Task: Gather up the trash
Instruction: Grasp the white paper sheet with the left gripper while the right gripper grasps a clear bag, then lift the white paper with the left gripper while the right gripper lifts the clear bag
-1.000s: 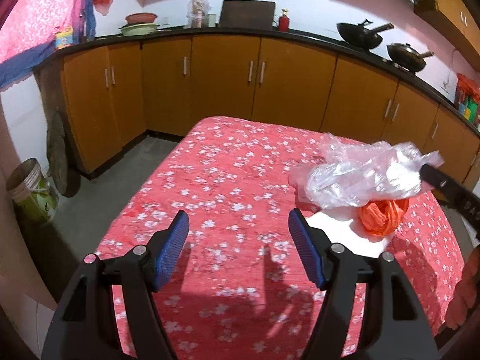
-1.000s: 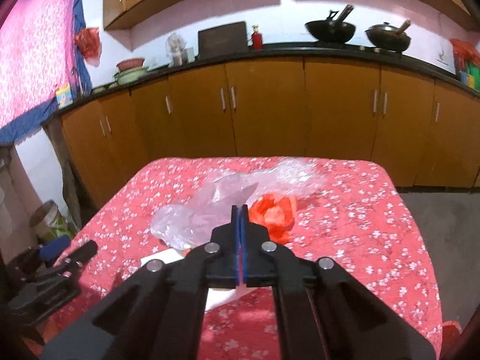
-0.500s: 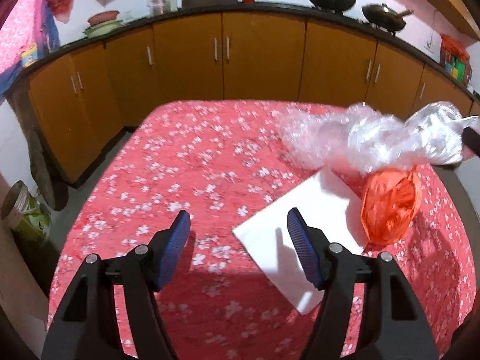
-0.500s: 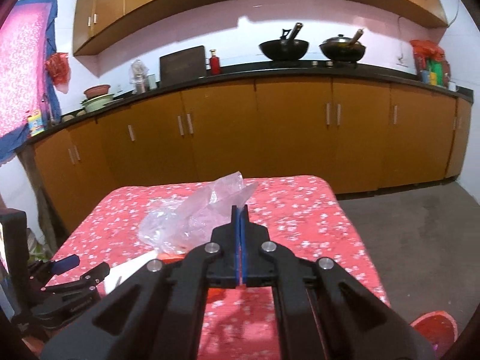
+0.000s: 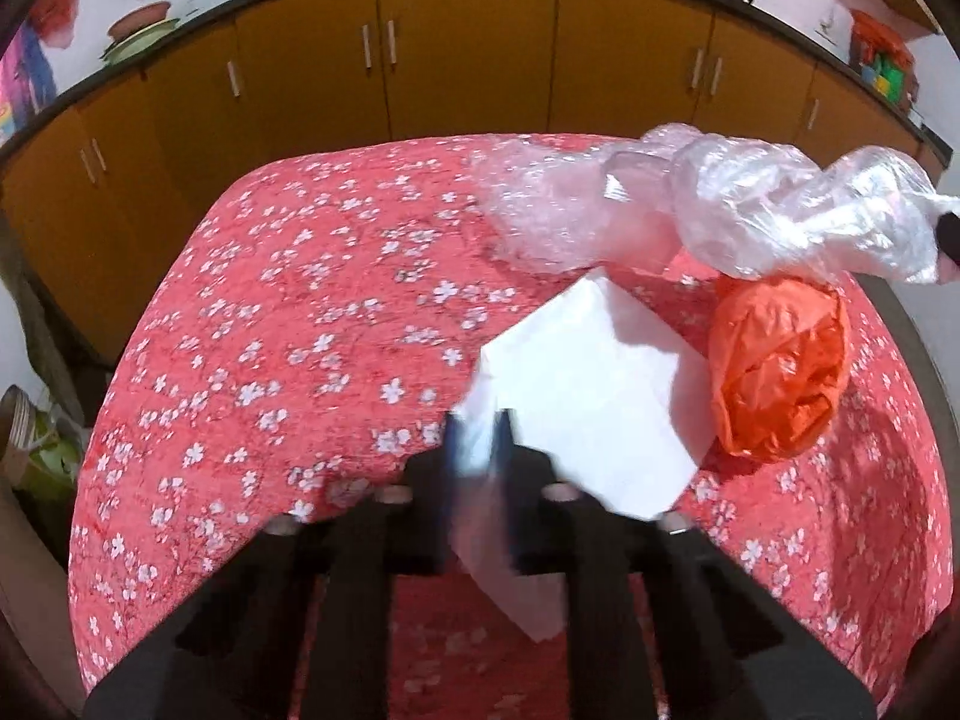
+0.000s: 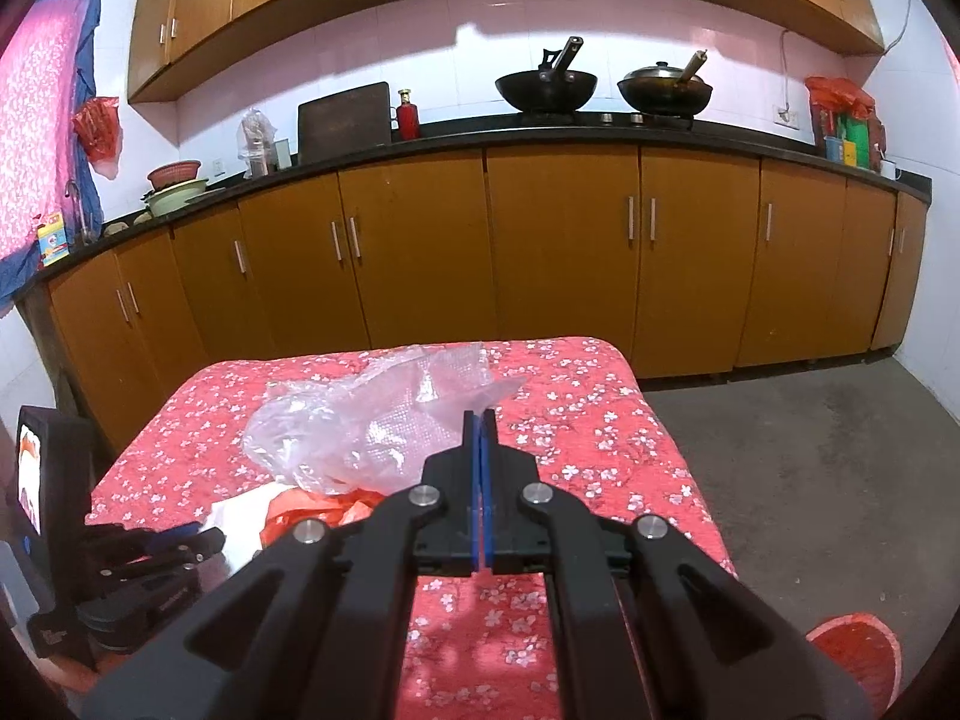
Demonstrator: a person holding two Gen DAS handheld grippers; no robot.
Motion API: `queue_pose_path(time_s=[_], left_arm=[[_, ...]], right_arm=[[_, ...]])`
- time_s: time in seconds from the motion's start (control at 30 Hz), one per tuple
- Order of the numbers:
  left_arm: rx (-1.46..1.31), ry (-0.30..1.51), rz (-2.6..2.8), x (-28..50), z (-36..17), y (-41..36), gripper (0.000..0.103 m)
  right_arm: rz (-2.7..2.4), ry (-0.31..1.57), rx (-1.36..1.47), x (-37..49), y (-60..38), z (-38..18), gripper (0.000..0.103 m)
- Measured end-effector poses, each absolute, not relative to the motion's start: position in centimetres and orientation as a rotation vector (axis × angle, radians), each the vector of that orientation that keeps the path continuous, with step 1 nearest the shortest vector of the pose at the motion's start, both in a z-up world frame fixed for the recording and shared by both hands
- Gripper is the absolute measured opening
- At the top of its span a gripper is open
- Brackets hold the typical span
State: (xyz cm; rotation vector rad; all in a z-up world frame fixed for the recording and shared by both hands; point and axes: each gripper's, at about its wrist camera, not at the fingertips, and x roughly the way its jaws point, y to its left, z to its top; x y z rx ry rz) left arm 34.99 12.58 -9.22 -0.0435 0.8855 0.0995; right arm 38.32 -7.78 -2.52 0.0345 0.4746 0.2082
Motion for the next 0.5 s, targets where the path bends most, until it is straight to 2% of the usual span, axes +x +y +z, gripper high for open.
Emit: queue_pose_path(time_s=[0.1, 0.5], left_arm=[[-0.047, 0.880, 0.098, 35.0, -9.1, 12.5, 0.002], [-0.089, 0.761, 0.160, 32.3, -7.0, 14.3, 0.001]], right_arm=[[0.208, 0.473, 0.034, 38.2, -7.8, -2.5, 0.002], [0.191, 0.439, 0.040, 37.1, -9.0, -0.9, 0.002]])
